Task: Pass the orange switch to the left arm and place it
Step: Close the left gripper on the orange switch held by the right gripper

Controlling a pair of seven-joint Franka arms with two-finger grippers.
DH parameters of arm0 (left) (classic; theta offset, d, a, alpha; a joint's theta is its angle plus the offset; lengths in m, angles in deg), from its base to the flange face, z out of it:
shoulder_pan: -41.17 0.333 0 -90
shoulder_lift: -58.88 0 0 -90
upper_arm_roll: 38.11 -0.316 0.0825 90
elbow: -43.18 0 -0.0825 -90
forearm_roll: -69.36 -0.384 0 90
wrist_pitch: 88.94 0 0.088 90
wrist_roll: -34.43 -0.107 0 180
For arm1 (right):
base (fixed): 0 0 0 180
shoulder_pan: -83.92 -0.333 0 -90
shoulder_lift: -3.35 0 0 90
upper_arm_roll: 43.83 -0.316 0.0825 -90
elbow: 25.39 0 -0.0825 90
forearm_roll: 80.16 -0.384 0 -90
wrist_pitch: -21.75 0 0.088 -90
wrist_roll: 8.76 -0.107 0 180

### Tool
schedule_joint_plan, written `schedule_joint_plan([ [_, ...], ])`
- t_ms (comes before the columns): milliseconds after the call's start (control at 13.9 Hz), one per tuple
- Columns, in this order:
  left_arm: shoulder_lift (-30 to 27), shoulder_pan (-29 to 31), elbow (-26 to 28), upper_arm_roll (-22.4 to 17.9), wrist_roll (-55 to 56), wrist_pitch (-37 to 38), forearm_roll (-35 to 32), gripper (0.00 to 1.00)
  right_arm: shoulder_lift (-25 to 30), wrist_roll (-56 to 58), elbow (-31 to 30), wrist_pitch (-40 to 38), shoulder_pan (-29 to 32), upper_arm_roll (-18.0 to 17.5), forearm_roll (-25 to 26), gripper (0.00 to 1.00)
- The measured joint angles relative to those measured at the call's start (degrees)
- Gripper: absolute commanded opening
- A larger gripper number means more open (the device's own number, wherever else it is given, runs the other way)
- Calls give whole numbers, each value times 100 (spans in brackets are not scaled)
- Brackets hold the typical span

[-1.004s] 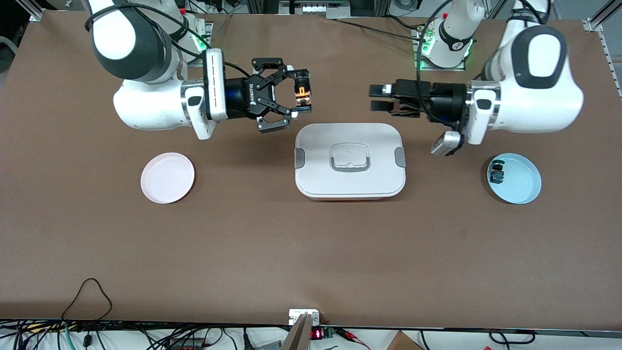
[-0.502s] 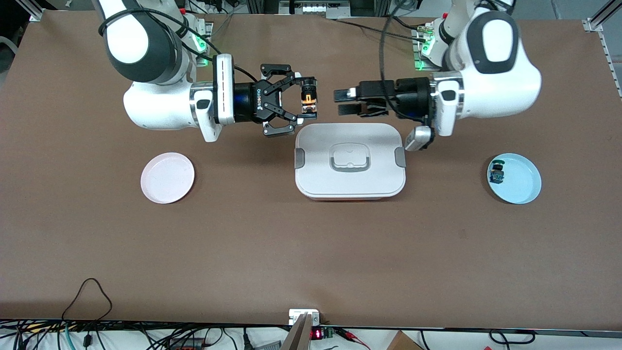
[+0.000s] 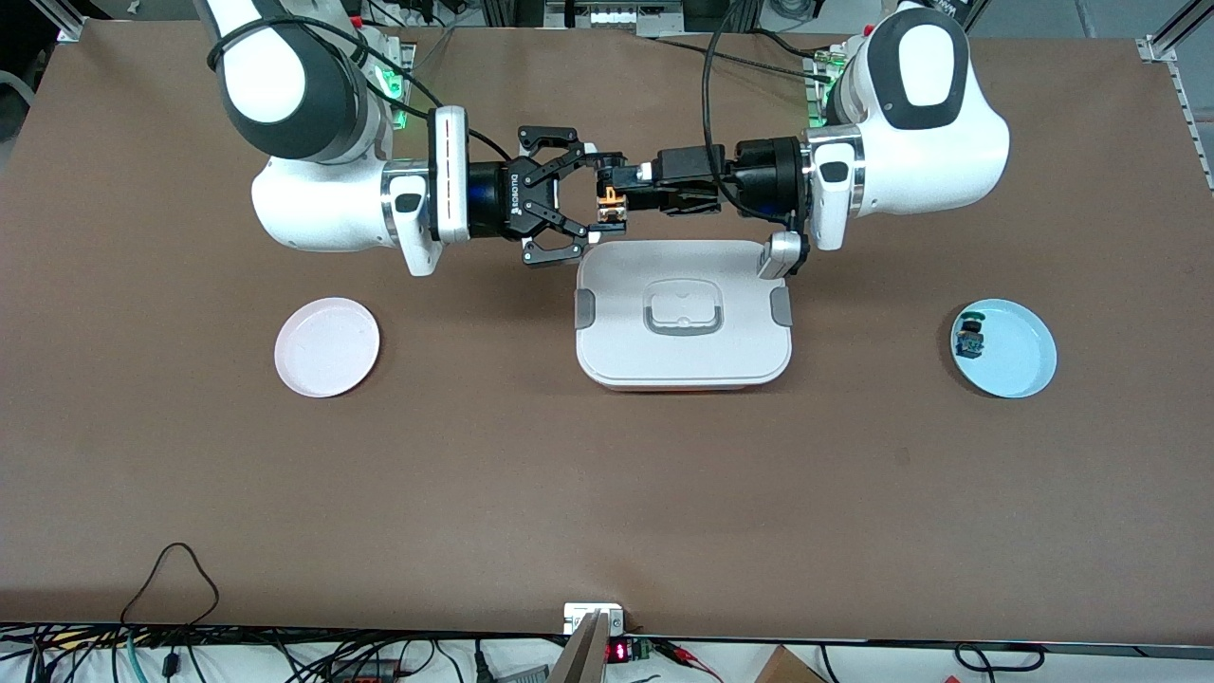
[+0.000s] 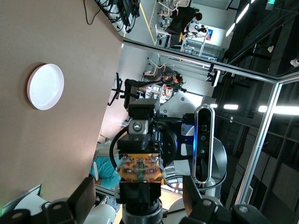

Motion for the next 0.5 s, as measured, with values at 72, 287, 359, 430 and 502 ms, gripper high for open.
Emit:
schedule_joint_plan([
  [72,3,0,0,10,-20,-52,0,65,0,0,0,15,-7,0,0,0],
  [287,56,0,5,21,-191,-120,0,28,-1,0,0,22,-10,3,0,0],
  [359,76,-1,3,33,-217,-120,15,21,-2,0,-4,27,-11,3,7,0],
  [430,78,-1,-2,38,-237,-121,64,19,-9,9,-28,34,-16,5,7,0],
  [502,79,-1,2,40,-317,-128,67,17,-10,9,-42,30,-16,10,-7,0],
])
